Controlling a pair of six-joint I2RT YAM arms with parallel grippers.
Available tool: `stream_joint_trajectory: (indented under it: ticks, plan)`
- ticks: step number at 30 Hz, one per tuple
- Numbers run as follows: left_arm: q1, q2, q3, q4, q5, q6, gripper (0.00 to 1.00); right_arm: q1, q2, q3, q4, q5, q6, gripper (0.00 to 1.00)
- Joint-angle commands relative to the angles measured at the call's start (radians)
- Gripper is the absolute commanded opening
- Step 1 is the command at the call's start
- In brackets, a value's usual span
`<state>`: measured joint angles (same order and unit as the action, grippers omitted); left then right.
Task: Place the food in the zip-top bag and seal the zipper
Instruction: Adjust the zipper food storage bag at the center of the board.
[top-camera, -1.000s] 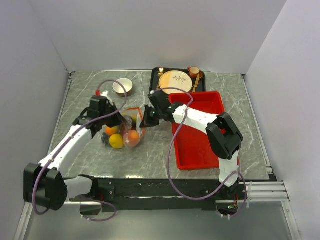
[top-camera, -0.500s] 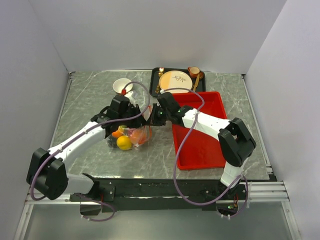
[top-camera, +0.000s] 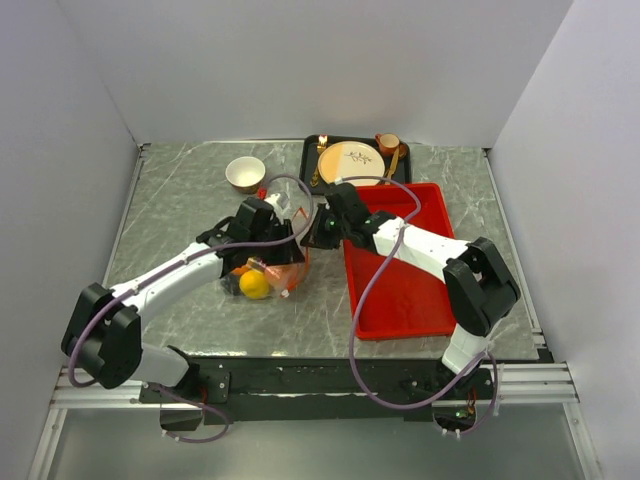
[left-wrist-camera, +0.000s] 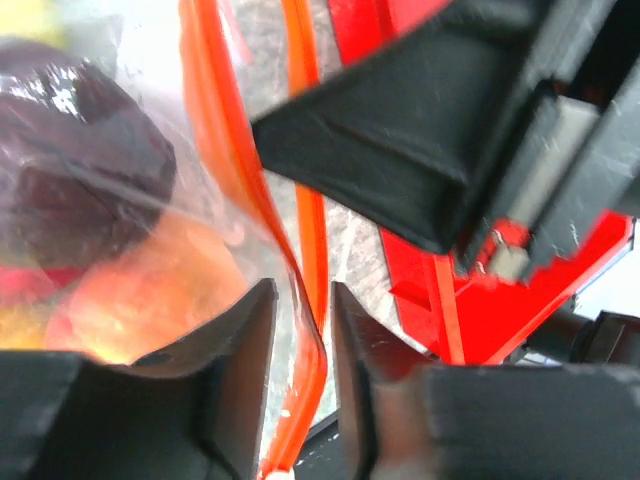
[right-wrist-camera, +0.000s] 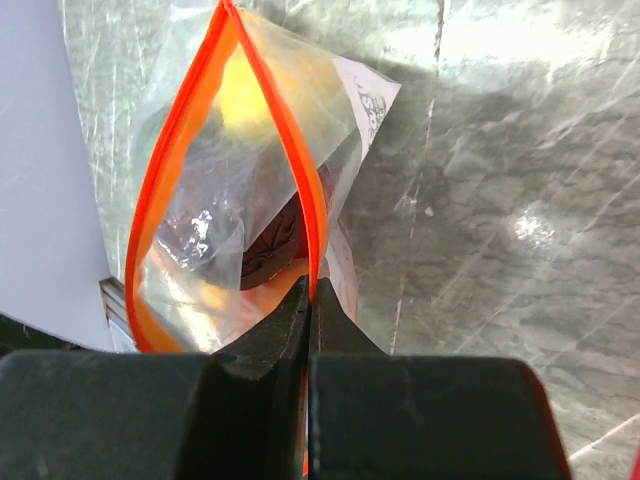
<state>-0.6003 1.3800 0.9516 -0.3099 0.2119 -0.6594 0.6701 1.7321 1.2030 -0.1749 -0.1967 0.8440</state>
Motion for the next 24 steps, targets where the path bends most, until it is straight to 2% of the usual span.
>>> stream_joint_trajectory:
  ticks: [1,2,5,11,14,20,24]
  plan:
    - [-0.009,-0.107,-0.016,0.003,-0.032,-0.035,0.47,-0.012,-0.036,0.009,0.031,0.023,0.004,0.0]
    - [-0.009,-0.127,-0.017,-0.001,-0.043,-0.039,0.59,-0.012,-0.034,0.01,0.028,0.02,0.003,0.0]
    - [-0.009,-0.212,-0.022,-0.035,-0.098,-0.049,0.68,-0.015,-0.025,0.012,0.026,0.017,0.0,0.0]
    - [-0.009,-0.386,-0.12,-0.074,-0.189,-0.06,0.71,-0.017,-0.014,0.017,0.022,0.006,0.001,0.0]
    - [-0.009,-0.467,-0.201,-0.075,-0.209,-0.126,0.72,-0.018,-0.017,0.018,0.017,0.006,0.001,0.0]
    - [-0.022,-0.662,-0.376,-0.017,-0.203,-0.439,0.72,-0.02,-0.029,0.027,0.005,0.016,0.0,0.0]
    - [-0.036,-0.771,-0.538,0.145,-0.209,-0.688,0.72,-0.02,-0.032,0.035,-0.001,0.017,-0.002,0.0]
